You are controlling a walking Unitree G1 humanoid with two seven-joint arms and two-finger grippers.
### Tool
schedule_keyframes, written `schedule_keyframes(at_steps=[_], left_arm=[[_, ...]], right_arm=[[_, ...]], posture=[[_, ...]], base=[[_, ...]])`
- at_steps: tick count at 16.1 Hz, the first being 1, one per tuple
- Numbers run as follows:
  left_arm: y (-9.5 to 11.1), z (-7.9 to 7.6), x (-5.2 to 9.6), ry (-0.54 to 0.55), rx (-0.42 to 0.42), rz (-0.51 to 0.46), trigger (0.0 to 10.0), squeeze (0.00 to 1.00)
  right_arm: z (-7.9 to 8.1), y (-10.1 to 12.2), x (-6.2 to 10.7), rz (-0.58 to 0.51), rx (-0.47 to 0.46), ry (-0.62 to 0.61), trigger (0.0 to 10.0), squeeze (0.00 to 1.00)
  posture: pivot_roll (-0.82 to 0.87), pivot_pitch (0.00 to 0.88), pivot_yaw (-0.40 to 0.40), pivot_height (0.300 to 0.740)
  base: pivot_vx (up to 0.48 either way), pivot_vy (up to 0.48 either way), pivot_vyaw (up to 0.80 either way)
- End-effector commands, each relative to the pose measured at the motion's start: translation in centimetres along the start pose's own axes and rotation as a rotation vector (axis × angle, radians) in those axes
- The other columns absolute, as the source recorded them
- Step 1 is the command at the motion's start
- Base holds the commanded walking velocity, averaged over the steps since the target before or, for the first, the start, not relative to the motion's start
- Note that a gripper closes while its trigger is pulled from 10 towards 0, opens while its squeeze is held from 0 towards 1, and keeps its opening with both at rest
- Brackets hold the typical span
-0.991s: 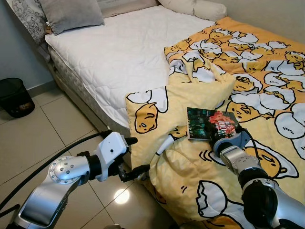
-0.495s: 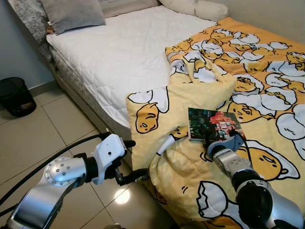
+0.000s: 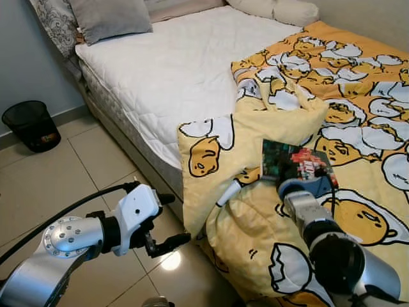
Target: Clean up the room
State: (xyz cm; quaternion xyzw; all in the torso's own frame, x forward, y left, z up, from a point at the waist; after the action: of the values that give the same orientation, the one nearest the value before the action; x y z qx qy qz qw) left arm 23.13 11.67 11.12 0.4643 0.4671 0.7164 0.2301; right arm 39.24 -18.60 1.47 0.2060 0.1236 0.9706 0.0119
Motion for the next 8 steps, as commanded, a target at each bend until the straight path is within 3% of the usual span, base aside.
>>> schedule_keyframes(at_steps=[1, 8], left_arm=[[0.4, -0.1, 0.2, 0.002, -0.009, -0.004, 10.0, 1.0], [1.2, -0.2, 0.8, 0.013, -0.015, -0.018, 10.0, 1.0]], right_arm=[[1.0, 0.5, -0.2, -0.026, -0.018, 0.03, 10.0, 0.0], [-1.6, -0.2, 0.2, -0.031, 0.024, -0.098, 10.0, 0.0]], posture=[[0.16, 0.045, 0.009, 0.74], [0.21, 0.103, 0.028, 0.74]], base=[[0.0, 0.0, 0.0], [0.0, 0.0, 0.0]])
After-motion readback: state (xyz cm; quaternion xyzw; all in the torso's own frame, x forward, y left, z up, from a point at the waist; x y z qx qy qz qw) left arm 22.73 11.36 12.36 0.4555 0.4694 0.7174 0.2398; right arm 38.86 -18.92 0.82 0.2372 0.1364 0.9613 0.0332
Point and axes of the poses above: a point about 5 cm out from each wrist's last joint towards the gripper, its own x axis pointing back from the gripper into the wrist, its own y axis along the axis of the wrist's last joint, z = x × y, the point moved 6 cm from there along -x, pointing out of the wrist towards the gripper, and after that the axes turned 1 degree about -x, right-handed, at the moved point
